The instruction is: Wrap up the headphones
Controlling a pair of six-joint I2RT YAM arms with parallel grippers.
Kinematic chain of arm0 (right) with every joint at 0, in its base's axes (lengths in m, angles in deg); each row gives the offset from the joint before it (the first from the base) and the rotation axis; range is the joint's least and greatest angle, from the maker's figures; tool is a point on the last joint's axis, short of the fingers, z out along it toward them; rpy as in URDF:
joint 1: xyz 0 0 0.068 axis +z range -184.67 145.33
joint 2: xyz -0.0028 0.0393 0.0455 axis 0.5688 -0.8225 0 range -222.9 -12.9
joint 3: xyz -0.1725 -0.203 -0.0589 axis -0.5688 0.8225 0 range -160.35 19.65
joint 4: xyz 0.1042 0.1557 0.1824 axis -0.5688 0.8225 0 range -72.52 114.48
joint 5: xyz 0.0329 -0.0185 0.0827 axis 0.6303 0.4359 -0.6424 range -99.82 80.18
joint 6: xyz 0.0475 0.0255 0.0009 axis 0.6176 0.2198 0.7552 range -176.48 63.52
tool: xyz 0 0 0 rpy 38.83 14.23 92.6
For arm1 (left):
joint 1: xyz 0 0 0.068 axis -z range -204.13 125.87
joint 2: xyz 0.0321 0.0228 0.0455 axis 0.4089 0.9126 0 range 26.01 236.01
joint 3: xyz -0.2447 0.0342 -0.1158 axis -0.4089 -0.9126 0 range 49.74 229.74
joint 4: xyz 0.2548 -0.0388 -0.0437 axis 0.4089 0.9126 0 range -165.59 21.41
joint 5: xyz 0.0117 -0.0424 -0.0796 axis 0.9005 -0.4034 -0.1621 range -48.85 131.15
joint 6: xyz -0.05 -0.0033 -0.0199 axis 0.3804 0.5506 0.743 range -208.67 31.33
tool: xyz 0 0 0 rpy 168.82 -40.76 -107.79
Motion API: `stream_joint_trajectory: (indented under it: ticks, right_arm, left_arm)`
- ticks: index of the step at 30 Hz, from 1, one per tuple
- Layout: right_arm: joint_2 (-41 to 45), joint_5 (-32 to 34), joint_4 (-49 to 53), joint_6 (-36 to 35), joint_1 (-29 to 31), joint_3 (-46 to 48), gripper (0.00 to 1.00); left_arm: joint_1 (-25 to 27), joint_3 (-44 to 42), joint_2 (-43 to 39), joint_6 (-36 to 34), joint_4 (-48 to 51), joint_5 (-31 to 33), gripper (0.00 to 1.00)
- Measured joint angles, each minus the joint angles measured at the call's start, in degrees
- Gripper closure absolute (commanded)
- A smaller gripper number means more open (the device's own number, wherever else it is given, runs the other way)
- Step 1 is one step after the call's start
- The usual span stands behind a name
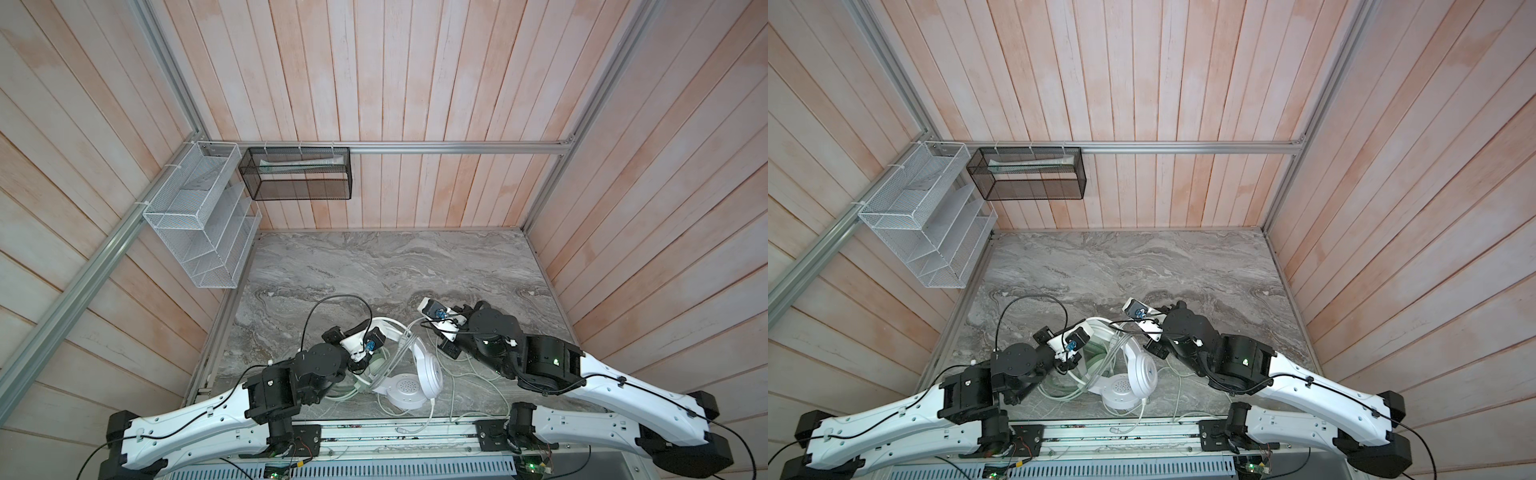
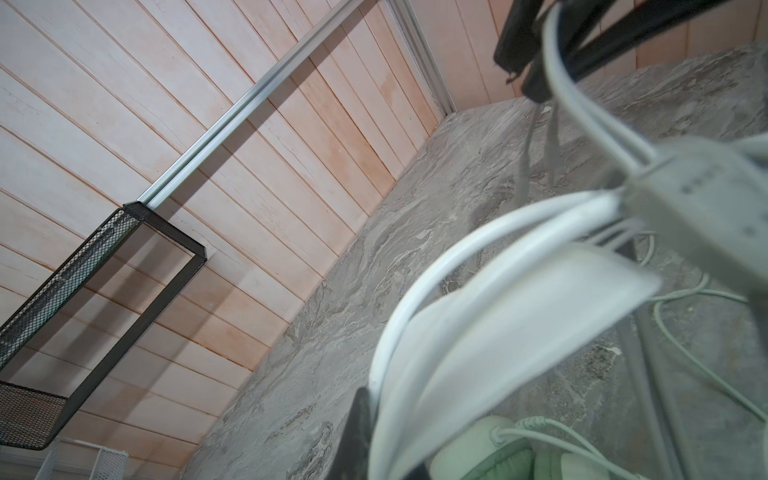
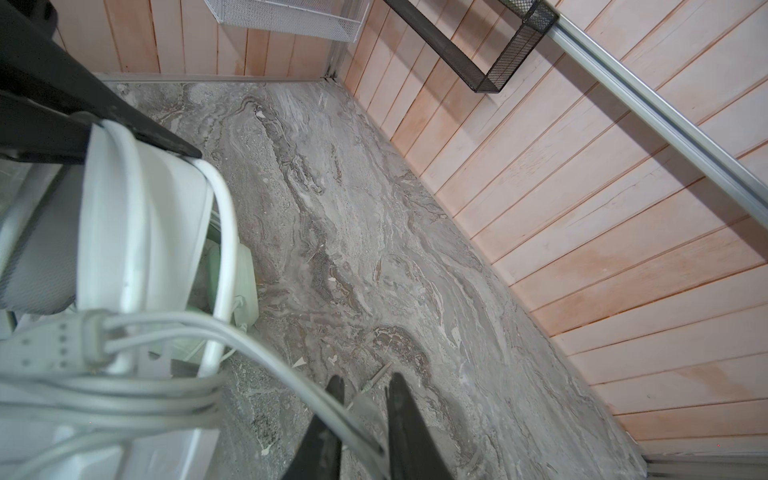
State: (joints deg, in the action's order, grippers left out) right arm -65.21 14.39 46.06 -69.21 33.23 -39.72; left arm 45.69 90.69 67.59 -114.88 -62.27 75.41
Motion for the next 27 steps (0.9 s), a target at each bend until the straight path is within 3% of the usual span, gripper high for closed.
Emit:
stream_joint_trajectory:
  ticks: [12, 17, 27]
  right_arm:
    - [0.9, -3.1, -4.0, 5.6, -1.4, 4.7, 0.69]
    - [3.8, -2.3, -4.6, 7.3, -2.0, 5.7, 0.56]
    - [8.1, -0.2, -4.5, 10.6, -2.7, 7.2, 0.46]
  left_arm:
    - [-1.3, 6.3, 2.4, 7.8, 7.0, -1.0, 1.00]
    - [-5.6, 10.1, 5.2, 12.0, 12.0, -2.4, 1.00]
    - [-12.4, 18.4, 10.6, 18.9, 21.4, -7.3, 1.00]
